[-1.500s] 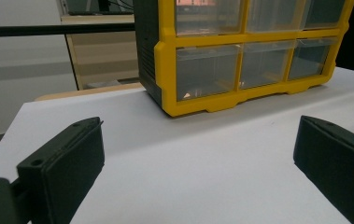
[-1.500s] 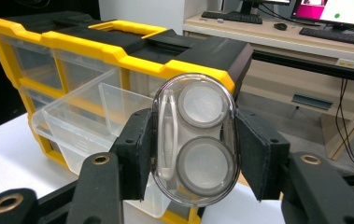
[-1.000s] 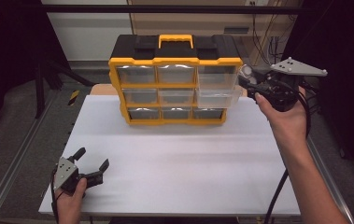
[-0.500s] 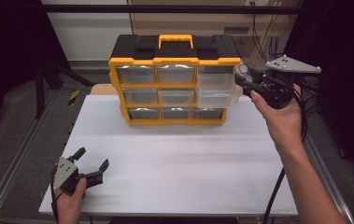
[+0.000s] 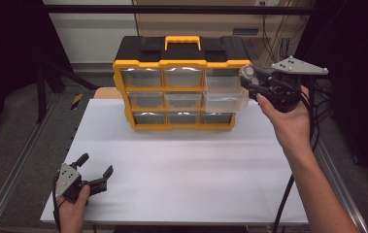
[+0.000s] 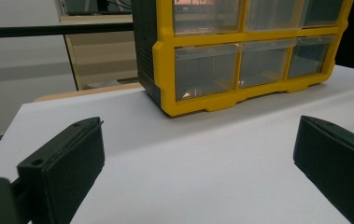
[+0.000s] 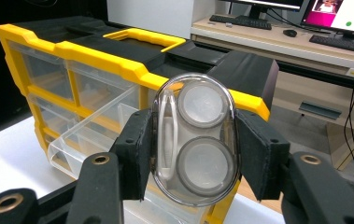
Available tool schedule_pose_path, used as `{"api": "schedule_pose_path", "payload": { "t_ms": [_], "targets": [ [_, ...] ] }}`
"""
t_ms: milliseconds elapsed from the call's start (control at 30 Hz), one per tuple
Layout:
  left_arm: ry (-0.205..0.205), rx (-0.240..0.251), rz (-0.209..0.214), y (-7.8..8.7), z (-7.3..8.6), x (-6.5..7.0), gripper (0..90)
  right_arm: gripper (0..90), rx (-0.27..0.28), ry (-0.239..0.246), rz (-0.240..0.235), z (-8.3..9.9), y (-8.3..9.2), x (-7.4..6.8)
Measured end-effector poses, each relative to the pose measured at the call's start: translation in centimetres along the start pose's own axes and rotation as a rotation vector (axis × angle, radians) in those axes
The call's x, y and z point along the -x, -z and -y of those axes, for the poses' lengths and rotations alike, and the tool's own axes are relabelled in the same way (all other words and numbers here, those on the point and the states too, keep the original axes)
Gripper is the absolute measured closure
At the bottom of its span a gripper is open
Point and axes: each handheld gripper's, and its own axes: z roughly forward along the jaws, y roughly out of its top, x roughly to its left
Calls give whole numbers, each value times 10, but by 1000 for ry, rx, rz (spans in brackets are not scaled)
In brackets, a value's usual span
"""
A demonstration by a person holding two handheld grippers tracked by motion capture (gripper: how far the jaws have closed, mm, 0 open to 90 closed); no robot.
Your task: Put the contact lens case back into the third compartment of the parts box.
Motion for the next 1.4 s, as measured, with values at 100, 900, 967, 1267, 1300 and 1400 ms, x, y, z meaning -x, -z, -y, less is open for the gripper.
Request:
{"api": "schedule_pose_path", "payload": {
  "t_ms": [100, 900, 967, 1267, 1300, 1400],
  "targets": [
    [0, 0, 0, 0, 0, 0, 17, 493, 0, 3, 1, -1, -1, -1],
    [-2, 1, 1, 0, 0, 0, 17, 493, -8, 19, -6, -5, -7, -8],
    [-1, 1, 1, 0, 0, -1, 17, 492, -9, 21, -7, -5, -8, -9],
    [-1, 1, 2, 0, 0, 0, 17, 493, -20, 33, -7, -7, -11, -11],
    [-2, 1, 2, 0, 0, 0, 17, 493, -21, 35, -9, -7, -11, -11],
    [-2, 0, 4, 0, 0, 0, 17, 493, -23, 38, -10, -8, -12, -12]
  ]
}}
